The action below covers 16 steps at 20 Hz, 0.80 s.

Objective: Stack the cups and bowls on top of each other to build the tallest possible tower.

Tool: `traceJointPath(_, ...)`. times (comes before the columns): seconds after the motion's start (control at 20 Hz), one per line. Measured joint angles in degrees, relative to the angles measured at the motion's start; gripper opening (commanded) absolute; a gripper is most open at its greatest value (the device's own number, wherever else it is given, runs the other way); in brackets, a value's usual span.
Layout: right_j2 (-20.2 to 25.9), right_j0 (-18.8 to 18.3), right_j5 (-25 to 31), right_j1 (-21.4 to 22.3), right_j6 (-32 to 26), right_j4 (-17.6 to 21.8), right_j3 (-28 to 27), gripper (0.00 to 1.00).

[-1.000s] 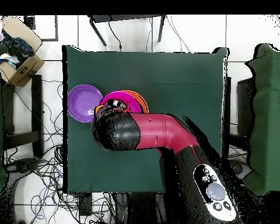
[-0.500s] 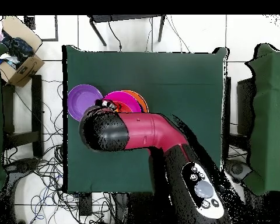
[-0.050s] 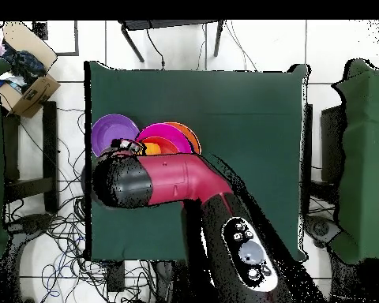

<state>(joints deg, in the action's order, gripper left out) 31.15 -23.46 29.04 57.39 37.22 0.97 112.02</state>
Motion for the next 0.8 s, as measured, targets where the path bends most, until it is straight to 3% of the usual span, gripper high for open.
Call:
traceJointPath(0.45,-1.7,5.2,0.0,-4.0,0.0,2.2,-4.6,1.0)
traceJointPath(0.8,-1.9,4.7,0.0,-5.9,0.0,2.6,-5.0,1.0)
